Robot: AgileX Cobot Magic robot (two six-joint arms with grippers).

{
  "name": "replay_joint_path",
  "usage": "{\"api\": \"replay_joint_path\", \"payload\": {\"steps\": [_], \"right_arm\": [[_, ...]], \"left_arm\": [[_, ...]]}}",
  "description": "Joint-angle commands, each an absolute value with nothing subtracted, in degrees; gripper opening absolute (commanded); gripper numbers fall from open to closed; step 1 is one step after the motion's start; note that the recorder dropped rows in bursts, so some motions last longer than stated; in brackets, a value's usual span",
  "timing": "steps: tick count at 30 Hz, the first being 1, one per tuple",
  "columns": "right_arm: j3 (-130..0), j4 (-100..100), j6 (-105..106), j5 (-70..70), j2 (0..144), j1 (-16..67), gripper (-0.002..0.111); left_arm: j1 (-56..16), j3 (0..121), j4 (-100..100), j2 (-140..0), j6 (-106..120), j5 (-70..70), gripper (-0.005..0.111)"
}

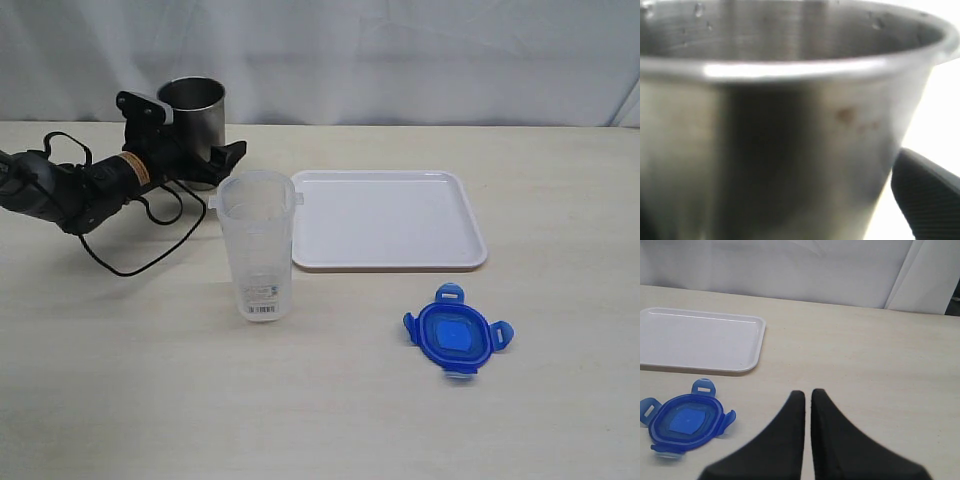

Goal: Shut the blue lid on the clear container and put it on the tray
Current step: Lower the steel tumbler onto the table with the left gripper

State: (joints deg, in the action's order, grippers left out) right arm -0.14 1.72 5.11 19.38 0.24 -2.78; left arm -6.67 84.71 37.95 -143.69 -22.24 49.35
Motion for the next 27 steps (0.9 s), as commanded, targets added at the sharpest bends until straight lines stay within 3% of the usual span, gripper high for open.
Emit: {"api": "replay_joint_path", "payload": {"steps": [1, 27], "right_arm": [[0.0, 1.75, 5.11, 19.38, 0.0, -3.17, 0.005], [0.0, 1.75, 5.11, 19.38, 0.0, -3.17, 0.005]], "left_arm": [[-6.59, 84.73, 40.68, -143.04, -22.45, 47.75, 0.097], [-4.36, 84.6, 47.32, -141.05, -32.79, 48.27, 0.097]]}}
